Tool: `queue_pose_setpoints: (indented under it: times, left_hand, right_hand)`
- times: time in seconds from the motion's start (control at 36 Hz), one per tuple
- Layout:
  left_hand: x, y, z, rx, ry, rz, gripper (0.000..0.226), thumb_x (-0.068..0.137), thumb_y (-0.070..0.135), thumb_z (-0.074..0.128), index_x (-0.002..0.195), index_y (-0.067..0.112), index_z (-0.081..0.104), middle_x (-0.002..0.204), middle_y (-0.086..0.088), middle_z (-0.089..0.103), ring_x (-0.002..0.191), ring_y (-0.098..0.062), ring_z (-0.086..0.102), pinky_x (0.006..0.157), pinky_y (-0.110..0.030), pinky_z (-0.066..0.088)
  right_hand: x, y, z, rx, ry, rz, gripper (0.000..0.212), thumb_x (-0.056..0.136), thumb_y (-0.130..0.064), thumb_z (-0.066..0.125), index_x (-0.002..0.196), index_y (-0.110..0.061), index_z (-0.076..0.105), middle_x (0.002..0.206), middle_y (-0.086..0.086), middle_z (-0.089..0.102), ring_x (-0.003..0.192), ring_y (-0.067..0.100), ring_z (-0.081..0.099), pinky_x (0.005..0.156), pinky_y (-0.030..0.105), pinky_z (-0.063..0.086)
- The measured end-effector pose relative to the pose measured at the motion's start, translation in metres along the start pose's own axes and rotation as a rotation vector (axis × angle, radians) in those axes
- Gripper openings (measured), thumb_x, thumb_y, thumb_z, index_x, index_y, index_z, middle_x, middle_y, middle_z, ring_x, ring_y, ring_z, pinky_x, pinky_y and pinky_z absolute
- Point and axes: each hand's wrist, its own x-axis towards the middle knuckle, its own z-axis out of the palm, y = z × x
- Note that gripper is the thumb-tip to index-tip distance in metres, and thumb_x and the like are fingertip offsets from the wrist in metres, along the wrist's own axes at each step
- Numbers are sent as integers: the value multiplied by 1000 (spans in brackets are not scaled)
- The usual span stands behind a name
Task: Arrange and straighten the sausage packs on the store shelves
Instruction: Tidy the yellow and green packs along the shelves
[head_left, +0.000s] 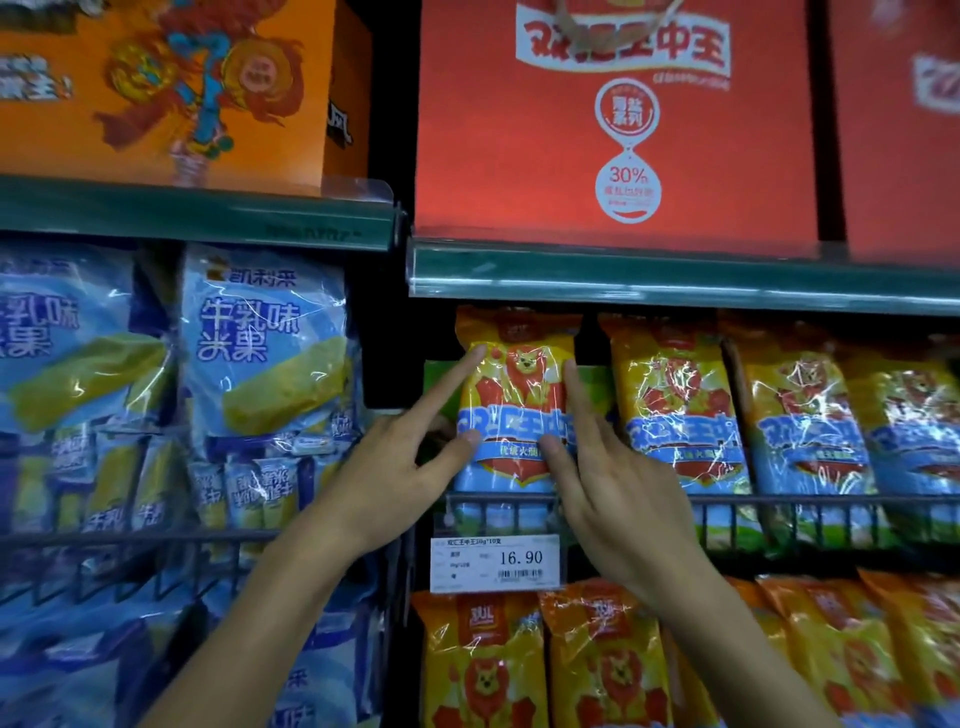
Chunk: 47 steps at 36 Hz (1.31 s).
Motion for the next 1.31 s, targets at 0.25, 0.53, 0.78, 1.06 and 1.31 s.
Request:
queue_pose_setpoints:
  times: [0.25,0.53,0.78,1.06,1.31]
  left_hand:
    - [-2,-3,3,-142,34,-27,70,101,41,54,150,66,11,141,34,43,138,-1,44,118,-30,34]
    - [-1,-5,3,-188,39,-49,64,107,37,46,152,64,8,148,42,16,145,6,9,112,-24,5]
    - [-4,-6,4,-100,121,-57,61,107,30,48,148,65,20,133,11,42,99,22,42,91,-12,34]
    - [-11,-6,7,239,177,92,62,108,27,40,162,36,11,161,18,6,147,2,5,109,1,7]
    - [-14,-8,6,413,33,106,60,110,43,26,158,44,-9,163,26,-25,150,4,-23,127,-34,5]
  right_hand:
    - [13,-11,-10,130,-69,75,68,103,-55,20,157,-38,-17,95,-9,52,58,8,52,49,29,39]
    - [17,-14,-10,215,-107,122,67,104,-55,29,158,-43,-8,64,-16,39,52,7,47,51,28,31]
    - [22,-23,-9,174,-257,107,69,105,-55,21,154,-39,-25,95,-7,55,71,17,61,67,40,52]
    - [15,-21,-8,46,-178,72,69,104,-57,19,155,-38,-24,163,0,27,112,20,63,81,39,54]
    - [22,-18,0,77,-143,-120,66,104,-58,13,157,-36,-20,159,-27,-31,145,-11,-26,120,21,0]
